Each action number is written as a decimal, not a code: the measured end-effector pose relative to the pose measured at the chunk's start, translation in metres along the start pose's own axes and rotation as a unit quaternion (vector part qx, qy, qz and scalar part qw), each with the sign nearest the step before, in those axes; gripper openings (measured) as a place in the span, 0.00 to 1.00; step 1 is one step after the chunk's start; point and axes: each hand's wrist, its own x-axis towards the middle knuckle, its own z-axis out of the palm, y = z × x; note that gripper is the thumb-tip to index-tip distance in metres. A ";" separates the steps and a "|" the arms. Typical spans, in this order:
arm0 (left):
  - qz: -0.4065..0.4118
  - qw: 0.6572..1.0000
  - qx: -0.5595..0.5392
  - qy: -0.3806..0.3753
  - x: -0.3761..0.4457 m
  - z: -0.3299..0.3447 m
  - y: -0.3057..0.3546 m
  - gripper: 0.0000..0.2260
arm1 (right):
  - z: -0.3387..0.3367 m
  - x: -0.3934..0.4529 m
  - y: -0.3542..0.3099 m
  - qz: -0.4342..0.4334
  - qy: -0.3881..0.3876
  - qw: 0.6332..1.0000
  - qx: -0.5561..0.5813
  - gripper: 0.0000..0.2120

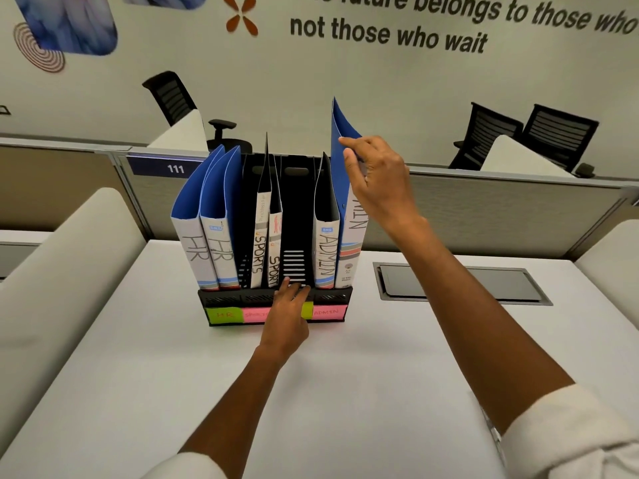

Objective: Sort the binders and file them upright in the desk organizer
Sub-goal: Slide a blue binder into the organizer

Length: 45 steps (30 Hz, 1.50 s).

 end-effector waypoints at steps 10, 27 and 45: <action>0.005 1.000 -0.009 0.005 0.001 0.000 0.000 0.31 | 0.007 0.000 0.000 0.013 0.049 0.999 -0.001 0.14; 0.004 0.999 -0.024 0.024 -0.001 0.003 0.000 0.30 | 0.055 -0.086 0.019 0.334 -0.057 0.928 0.154 0.35; -0.013 1.000 -0.012 0.020 0.002 0.011 -0.001 0.31 | 0.090 -0.151 0.050 0.389 -0.217 0.888 0.118 0.27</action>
